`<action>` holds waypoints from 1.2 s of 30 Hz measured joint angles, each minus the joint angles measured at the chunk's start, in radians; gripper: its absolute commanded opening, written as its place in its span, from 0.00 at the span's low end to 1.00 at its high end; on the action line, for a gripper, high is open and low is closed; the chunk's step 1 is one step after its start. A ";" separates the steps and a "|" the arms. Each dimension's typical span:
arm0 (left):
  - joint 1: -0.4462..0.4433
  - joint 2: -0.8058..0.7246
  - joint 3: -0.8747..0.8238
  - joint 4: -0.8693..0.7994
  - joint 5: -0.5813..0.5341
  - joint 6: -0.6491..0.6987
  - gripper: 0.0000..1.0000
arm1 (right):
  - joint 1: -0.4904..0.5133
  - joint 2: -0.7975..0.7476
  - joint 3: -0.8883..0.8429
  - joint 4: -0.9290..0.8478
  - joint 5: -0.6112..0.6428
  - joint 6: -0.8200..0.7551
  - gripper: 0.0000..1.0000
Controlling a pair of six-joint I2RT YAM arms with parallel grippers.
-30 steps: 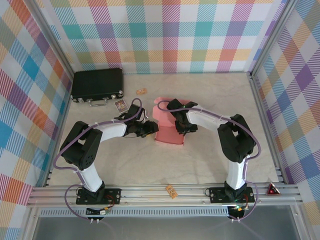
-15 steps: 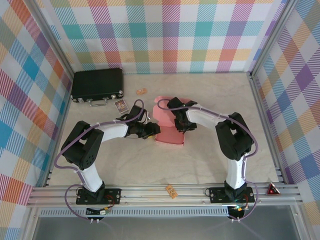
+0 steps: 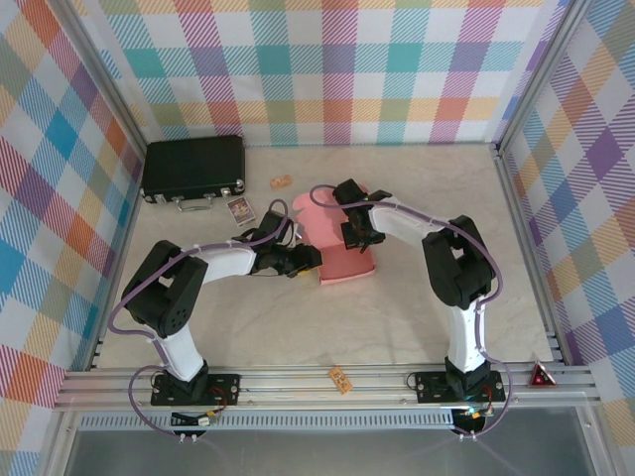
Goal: Fold the paper box
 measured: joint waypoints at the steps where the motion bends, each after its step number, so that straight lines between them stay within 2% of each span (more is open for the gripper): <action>1: -0.002 0.000 0.000 0.000 0.000 -0.001 0.44 | 0.000 0.000 0.000 0.000 -0.001 -0.003 0.57; 8: -0.008 0.000 0.000 0.022 0.000 -0.015 0.45 | 0.000 -0.079 -0.046 -0.003 -0.020 -0.005 0.61; 15: -0.008 0.000 0.000 0.026 0.000 -0.018 0.45 | 0.000 -0.185 -0.105 -0.016 -0.054 -0.003 0.58; 25: -0.008 0.004 -0.002 0.042 0.000 -0.018 0.45 | 0.000 -0.216 -0.227 -0.053 -0.111 0.050 0.41; 36: -0.008 0.006 -0.002 0.044 0.000 -0.018 0.45 | 0.000 -0.217 -0.230 -0.063 -0.126 0.064 0.27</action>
